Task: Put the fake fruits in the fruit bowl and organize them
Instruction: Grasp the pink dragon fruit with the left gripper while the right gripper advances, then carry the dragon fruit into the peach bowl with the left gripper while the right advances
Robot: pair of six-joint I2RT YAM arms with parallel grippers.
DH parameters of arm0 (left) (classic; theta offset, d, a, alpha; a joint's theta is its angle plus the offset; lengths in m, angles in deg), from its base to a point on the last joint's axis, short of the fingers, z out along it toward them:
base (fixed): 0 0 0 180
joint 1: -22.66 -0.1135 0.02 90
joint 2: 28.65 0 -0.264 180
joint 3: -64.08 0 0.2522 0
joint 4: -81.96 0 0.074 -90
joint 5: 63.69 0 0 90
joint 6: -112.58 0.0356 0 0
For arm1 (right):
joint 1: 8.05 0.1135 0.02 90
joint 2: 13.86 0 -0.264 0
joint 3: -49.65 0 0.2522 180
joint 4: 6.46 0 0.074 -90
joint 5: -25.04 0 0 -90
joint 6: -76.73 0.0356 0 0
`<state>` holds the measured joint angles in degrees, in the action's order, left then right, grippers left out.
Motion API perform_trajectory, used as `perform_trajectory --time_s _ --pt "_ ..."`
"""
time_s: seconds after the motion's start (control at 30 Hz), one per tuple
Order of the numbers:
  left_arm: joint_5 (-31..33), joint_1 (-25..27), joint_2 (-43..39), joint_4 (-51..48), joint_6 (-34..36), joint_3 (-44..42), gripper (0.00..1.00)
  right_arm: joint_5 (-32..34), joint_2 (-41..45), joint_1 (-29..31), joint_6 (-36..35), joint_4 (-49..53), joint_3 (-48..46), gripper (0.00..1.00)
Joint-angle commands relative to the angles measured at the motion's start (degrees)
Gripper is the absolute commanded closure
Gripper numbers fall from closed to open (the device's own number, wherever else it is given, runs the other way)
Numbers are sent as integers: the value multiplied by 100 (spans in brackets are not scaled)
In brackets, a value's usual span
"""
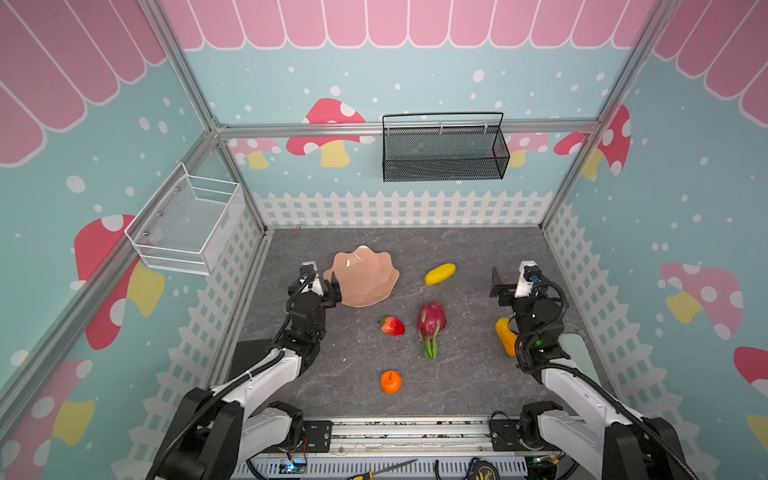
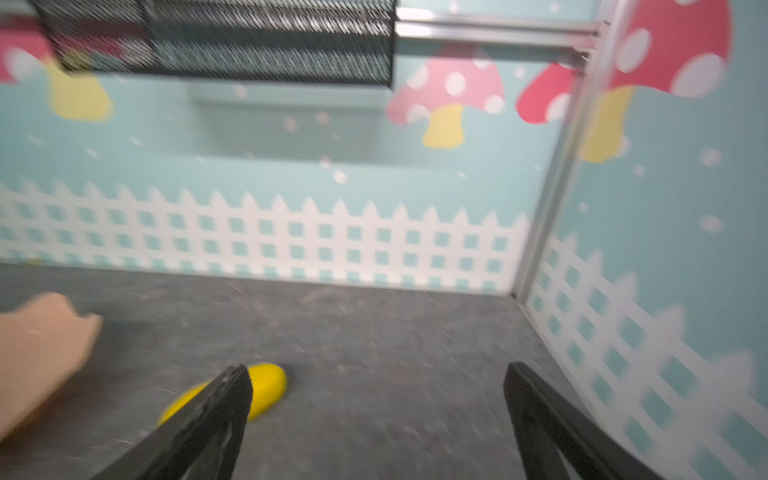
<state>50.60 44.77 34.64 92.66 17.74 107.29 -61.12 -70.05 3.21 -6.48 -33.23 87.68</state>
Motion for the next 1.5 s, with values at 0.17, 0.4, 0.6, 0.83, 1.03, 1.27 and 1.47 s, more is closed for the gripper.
perform_trajectory --time_s 0.17,0.4,0.6,0.83,1.03,1.27,1.47 --pt "-1723 2083 281 -3154 -2051 1255 8 -3366 612 675 784 2807 266 2" --pt "-1519 3113 1821 -3015 -2565 2093 5 -3348 1956 666 1173 3493 -381 2" --pt "-1251 3317 2636 -2717 -2733 2495 2 -3893 3007 666 1846 3611 -1278 2" --pt "-1045 3326 3447 -2757 -2654 3122 0 -4030 4713 666 2394 3453 -2294 2" --pt "-427 3326 4082 -3234 -2724 3675 0 -4222 5006 668 2559 3500 -2564 2" --pt "-478 3278 4557 -3366 -2822 3880 0 -4121 4947 666 2600 3456 -2617 2" --pt "-734 3217 4762 -3331 -2730 3998 6 -3978 4825 666 2624 3388 -2648 2"
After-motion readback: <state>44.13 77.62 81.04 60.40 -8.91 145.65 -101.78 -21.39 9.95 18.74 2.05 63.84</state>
